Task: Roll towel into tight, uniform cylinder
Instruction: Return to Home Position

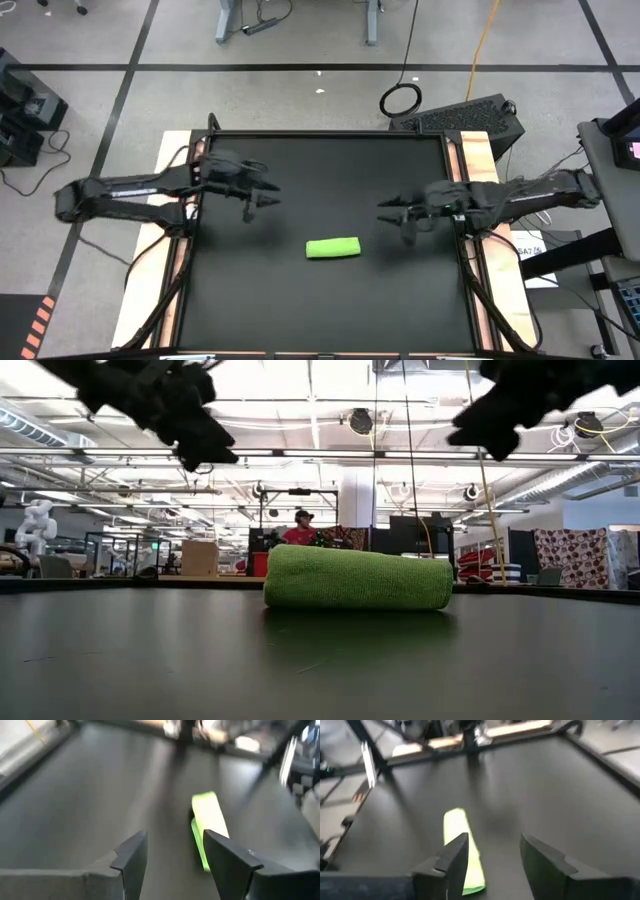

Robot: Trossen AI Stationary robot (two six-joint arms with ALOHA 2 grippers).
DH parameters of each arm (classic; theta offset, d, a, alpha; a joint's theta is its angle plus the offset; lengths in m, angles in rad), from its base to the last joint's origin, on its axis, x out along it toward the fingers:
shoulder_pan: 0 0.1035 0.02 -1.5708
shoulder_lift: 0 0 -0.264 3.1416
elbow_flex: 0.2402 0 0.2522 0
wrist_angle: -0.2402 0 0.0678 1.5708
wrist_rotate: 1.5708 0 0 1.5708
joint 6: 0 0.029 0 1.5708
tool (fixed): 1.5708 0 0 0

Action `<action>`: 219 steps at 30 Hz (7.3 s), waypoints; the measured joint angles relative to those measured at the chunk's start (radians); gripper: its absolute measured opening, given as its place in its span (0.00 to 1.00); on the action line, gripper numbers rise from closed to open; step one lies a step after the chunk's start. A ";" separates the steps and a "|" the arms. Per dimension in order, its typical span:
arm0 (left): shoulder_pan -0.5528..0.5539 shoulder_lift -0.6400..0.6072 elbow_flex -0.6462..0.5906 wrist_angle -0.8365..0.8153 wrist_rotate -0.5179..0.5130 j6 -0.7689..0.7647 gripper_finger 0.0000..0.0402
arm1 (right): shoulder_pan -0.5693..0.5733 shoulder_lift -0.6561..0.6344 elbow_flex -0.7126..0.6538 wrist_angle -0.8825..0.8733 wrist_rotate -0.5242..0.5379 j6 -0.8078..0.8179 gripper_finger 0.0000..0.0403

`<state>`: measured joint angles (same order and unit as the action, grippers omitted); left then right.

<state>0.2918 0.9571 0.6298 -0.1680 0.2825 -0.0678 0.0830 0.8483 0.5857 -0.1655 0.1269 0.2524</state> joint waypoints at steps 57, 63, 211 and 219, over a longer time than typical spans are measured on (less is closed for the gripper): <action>0.042 -0.672 -0.623 0.203 -0.187 -0.342 0.49 | -0.024 -0.747 -0.540 0.137 0.182 0.215 0.35; 0.042 -0.672 -0.623 0.203 -0.187 -0.343 0.49 | -0.024 -0.747 -0.540 0.137 0.182 0.215 0.35; 0.042 -0.671 -0.624 0.203 -0.186 -0.343 0.49 | -0.024 -0.747 -0.539 0.137 0.182 0.215 0.35; 0.042 -0.672 -0.624 0.203 -0.186 -0.343 0.49 | -0.024 -0.747 -0.539 0.137 0.182 0.215 0.35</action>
<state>0.3340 0.2855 0.0059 0.0345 0.0967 -0.4107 0.0589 0.1013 0.0463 -0.0284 0.3088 0.4671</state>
